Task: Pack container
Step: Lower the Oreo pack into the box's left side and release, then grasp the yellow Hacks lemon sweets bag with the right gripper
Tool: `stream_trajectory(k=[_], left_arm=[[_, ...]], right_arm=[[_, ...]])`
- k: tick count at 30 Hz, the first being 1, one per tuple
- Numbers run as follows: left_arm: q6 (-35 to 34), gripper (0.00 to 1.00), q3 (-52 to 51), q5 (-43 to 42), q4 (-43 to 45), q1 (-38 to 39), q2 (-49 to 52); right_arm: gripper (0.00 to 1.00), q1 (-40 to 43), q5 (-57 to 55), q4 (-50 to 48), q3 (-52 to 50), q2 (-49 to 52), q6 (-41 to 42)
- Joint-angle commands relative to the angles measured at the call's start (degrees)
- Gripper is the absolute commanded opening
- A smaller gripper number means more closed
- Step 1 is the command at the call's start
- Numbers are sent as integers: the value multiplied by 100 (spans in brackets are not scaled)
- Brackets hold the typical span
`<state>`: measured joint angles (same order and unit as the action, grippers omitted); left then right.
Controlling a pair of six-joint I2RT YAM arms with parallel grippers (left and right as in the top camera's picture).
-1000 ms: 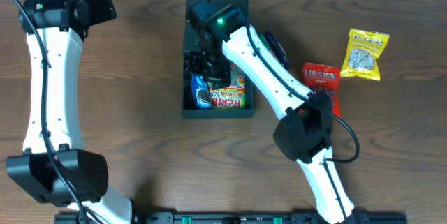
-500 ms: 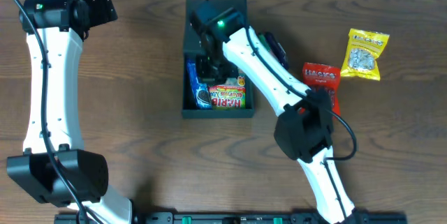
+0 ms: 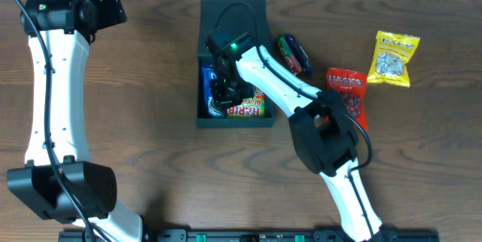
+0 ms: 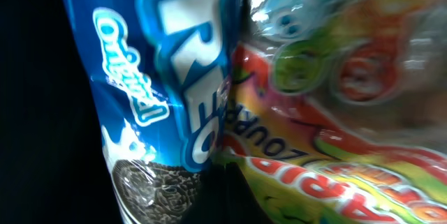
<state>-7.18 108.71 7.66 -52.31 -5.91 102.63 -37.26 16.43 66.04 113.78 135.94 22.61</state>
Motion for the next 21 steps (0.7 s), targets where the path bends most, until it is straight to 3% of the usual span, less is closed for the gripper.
stream_trajectory(k=[1,10,16,21], left_arm=[[94,95,144,-33,-13,-13,-151],[94,95,144,-33,-20,-13,-151],[96,95,144,-177,-20,-13,-151],[94,95,144,-177,-17,-13,-151]], right_arm=[[2,-48,872,-118,-61,39,-402],[1,181,920,-26,76,35,-472],[1,804,535,758,1425,-179,-861],[3,1764,-1043,841,2142,-734,-964]])
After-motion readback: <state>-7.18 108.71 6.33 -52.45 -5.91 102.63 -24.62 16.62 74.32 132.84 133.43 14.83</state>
